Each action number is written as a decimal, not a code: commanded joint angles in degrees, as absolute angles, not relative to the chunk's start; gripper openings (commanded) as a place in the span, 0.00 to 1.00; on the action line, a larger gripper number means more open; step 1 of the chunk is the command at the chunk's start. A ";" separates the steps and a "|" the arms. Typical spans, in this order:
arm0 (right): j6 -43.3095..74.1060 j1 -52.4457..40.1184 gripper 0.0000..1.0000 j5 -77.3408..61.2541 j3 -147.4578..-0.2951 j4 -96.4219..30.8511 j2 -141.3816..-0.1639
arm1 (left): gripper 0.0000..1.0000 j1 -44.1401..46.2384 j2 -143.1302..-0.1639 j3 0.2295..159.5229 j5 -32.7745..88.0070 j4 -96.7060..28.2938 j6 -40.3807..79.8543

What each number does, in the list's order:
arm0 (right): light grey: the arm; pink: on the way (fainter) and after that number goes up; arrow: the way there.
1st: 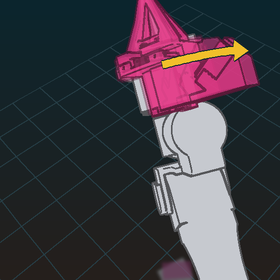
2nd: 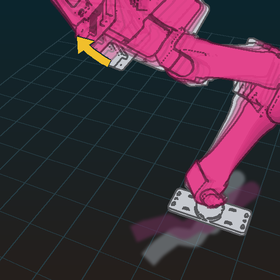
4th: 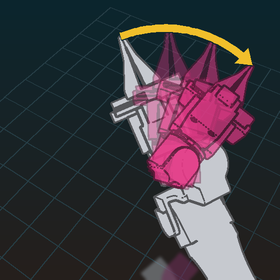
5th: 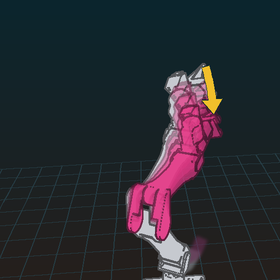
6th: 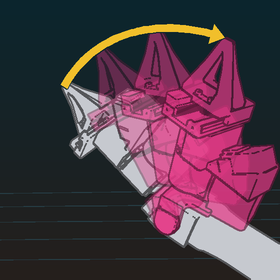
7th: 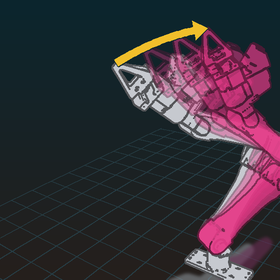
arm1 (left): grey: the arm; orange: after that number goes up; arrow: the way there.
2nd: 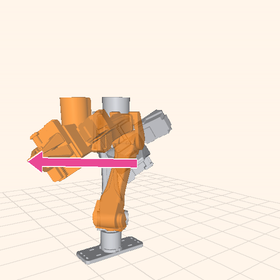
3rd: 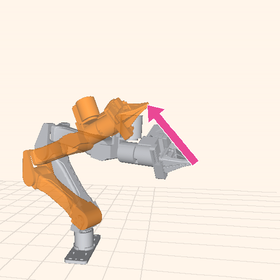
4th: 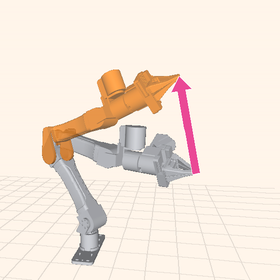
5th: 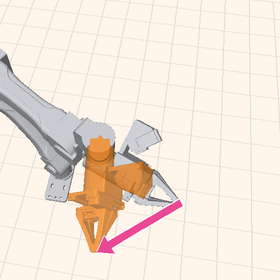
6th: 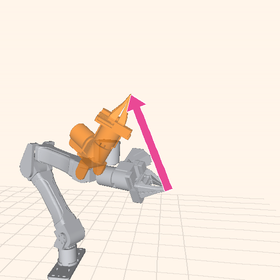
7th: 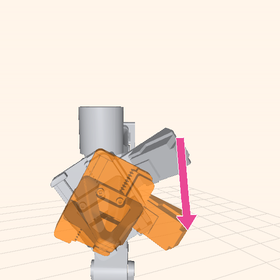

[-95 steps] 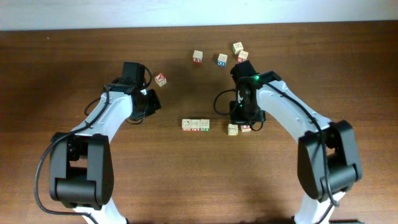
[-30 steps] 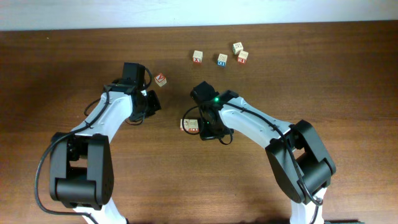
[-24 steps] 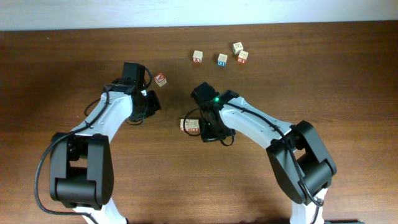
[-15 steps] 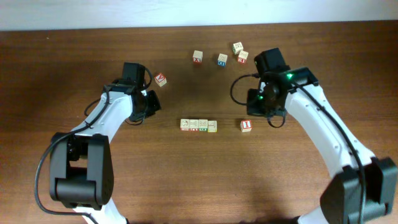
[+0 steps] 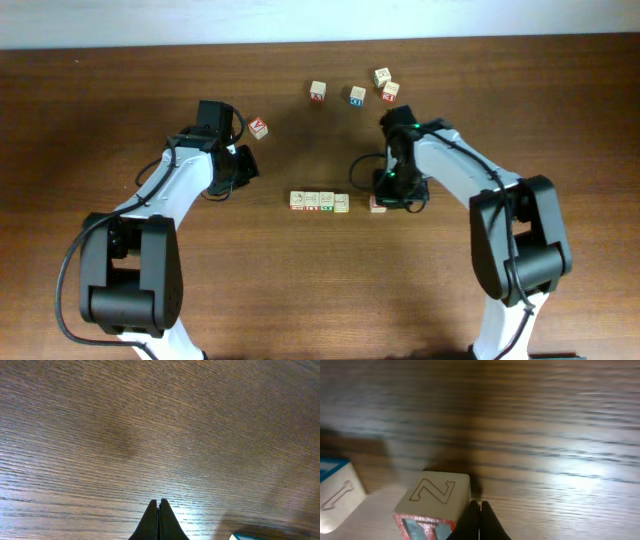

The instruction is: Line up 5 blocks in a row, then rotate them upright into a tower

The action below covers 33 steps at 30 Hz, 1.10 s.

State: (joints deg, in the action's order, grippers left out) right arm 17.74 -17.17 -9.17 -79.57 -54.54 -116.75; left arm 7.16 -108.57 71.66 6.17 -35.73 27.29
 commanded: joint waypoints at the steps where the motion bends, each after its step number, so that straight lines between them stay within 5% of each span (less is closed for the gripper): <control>1: 17.37 -19.14 0.04 -9.93 -79.29 -53.65 -117.49 | 0.00 7.11 -108.42 71.22 6.22 -35.64 27.75; 13: 24.51 -22.74 0.04 -13.32 -79.29 -47.16 -117.49 | 0.00 7.11 -108.42 71.22 6.22 -35.59 27.75; 23: 19.22 -19.70 0.04 -13.56 -81.54 -50.13 -115.46 | 0.00 7.11 -108.42 71.22 8.19 -36.51 20.80; 28: 2.26 -7.38 0.04 -33.45 -81.58 -53.41 -114.59 | 0.00 7.14 -108.42 71.22 18.65 -39.62 10.81; 33: 1.78 -5.72 0.04 -42.74 -72.99 -43.22 -114.67 | 0.00 10.22 -108.42 70.96 18.13 -40.75 16.91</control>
